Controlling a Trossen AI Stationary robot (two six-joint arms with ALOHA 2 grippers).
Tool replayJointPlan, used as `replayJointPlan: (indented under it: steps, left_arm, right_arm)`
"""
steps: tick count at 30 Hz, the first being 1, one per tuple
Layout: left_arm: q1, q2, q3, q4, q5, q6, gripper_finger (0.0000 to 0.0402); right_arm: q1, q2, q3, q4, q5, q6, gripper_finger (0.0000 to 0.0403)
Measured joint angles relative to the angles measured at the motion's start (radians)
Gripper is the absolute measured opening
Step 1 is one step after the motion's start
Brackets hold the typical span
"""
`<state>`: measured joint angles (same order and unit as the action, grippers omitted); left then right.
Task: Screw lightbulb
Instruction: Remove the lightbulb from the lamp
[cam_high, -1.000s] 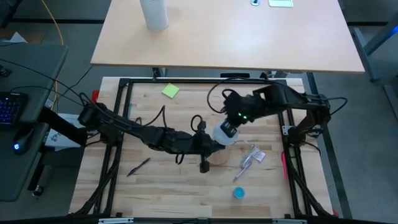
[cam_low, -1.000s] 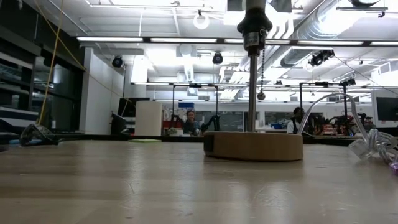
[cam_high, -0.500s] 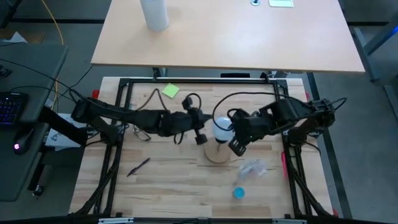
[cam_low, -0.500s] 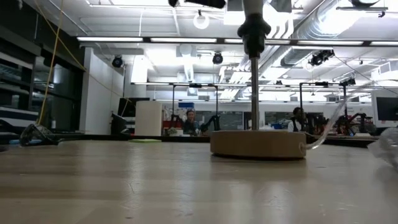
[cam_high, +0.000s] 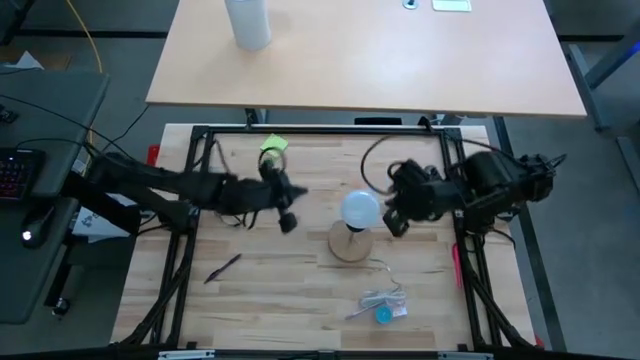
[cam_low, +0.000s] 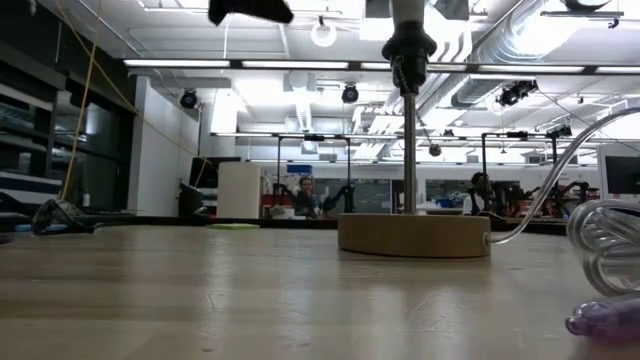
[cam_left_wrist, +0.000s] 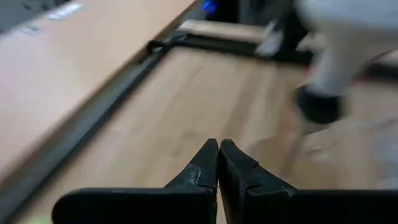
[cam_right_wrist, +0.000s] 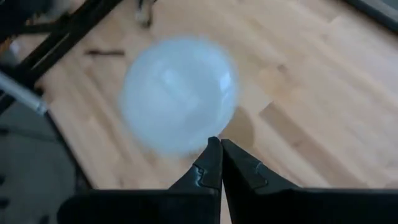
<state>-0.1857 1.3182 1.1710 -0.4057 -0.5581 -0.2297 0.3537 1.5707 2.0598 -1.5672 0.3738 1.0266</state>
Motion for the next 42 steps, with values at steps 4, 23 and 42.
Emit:
replayJointPlan:
  steps: [4,23,42]
  left_arm:
    - [-0.115,-0.021,-0.138,0.318,0.053,-0.106,0.0000]
    - [-0.121,0.437,0.175,0.649,0.073,0.038,0.0000]
    - [-0.042,0.302,0.100,0.447,-0.094,0.097,0.0000]
  right_arm:
    - [-0.086,-0.008,0.000,0.013,0.004,-0.082,0.0000]
    - [-0.305,0.095,0.000,0.135,-0.272,-0.342,0.0000]
    - [-0.131,0.086,0.002,-0.001,-0.207,-0.179,0.0000]
